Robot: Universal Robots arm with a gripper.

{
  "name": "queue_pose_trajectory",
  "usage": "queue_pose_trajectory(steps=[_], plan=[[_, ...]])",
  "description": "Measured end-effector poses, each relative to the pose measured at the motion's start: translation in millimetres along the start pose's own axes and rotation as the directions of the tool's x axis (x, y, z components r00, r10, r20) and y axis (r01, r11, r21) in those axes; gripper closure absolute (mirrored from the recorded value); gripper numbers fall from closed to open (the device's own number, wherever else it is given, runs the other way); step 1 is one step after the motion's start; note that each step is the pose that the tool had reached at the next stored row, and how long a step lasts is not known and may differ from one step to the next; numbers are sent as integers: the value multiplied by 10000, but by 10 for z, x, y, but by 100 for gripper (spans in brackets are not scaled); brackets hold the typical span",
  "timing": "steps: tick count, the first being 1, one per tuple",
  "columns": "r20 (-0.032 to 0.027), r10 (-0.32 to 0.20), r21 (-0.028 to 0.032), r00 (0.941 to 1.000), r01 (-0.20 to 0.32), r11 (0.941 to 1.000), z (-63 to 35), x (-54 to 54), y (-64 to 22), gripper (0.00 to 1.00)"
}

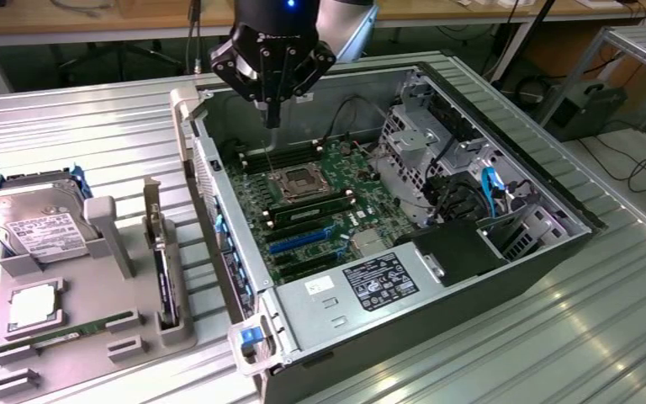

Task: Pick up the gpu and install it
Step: 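Reach for the gpu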

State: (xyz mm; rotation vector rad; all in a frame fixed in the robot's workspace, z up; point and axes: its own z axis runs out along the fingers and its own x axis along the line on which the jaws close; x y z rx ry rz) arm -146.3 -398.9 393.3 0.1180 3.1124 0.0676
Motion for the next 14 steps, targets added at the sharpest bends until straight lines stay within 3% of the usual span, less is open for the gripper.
queue_pose_trajectory(steps=[14], plan=[[-1,1,0,10000,-1,10000,-1,44,-3,89]])
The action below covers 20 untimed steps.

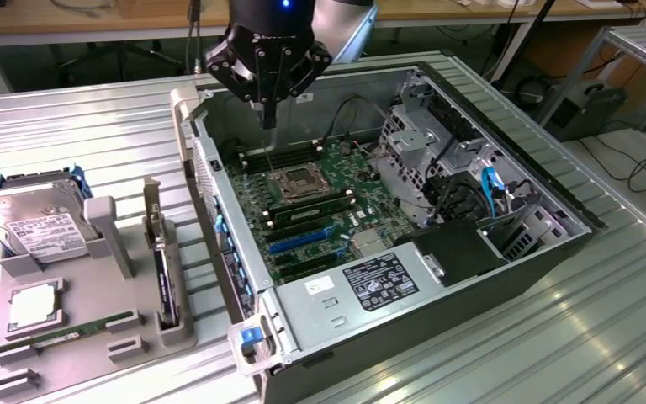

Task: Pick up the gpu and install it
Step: 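Reach for the gpu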

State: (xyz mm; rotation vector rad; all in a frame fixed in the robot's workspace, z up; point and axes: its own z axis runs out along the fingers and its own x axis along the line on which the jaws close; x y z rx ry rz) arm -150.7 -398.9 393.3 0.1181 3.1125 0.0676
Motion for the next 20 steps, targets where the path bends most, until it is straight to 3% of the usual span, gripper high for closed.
queue_pose_trajectory(steps=[20], plan=[[1,-1,-1,10000,1,10000,-3,109,-8,89]])
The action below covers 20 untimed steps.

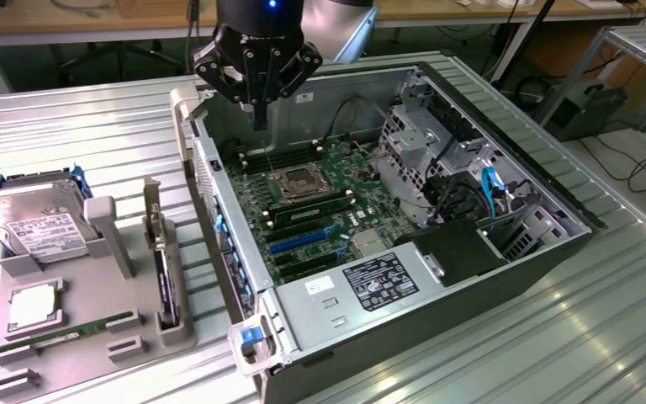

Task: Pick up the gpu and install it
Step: 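Reach for the gpu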

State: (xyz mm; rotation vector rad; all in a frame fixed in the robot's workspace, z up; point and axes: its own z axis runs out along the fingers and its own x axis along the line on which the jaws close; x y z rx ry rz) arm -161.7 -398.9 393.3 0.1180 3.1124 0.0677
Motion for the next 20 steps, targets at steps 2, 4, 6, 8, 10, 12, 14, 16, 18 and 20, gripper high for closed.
queue_pose_trajectory(steps=[2,4,6,8,10,12,14,16,18,20], plan=[[0,0,1,10000,0,10000,0,8,0,89],[-1,-1,0,10000,1,10000,-1,13,-1,89],[0,1,0,10000,-1,10000,0,23,-2,89],[-1,1,1,10000,-1,10000,-1,47,-4,89],[0,0,0,10000,0,10000,-1,61,-5,89],[0,0,1,10000,0,10000,-2,75,-6,89],[-1,0,1,10000,0,10000,-2,89,-7,89],[-1,0,0,10000,0,10000,-3,104,-8,89],[0,0,1,10000,0,10000,-3,119,-9,89],[-1,0,1,10000,0,10000,-4,135,-10,89]])
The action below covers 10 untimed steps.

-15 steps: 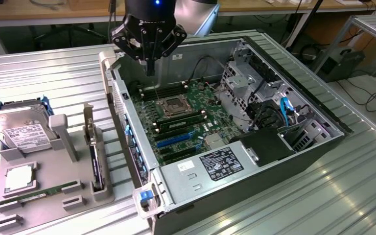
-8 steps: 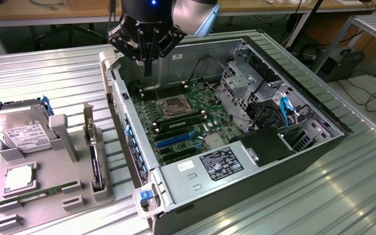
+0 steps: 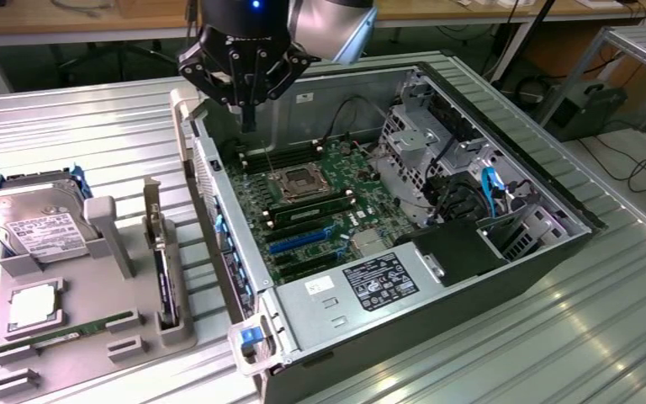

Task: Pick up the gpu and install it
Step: 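Reach for the gpu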

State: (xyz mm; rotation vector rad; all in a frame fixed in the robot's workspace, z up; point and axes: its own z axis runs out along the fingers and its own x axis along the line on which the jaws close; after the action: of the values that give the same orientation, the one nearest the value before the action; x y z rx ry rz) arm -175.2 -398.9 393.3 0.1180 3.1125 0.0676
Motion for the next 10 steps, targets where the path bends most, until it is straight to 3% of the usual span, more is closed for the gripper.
queue_pose_trajectory(steps=[10], plan=[[1,0,0,10000,0,10000,-2,78,-6,89]])
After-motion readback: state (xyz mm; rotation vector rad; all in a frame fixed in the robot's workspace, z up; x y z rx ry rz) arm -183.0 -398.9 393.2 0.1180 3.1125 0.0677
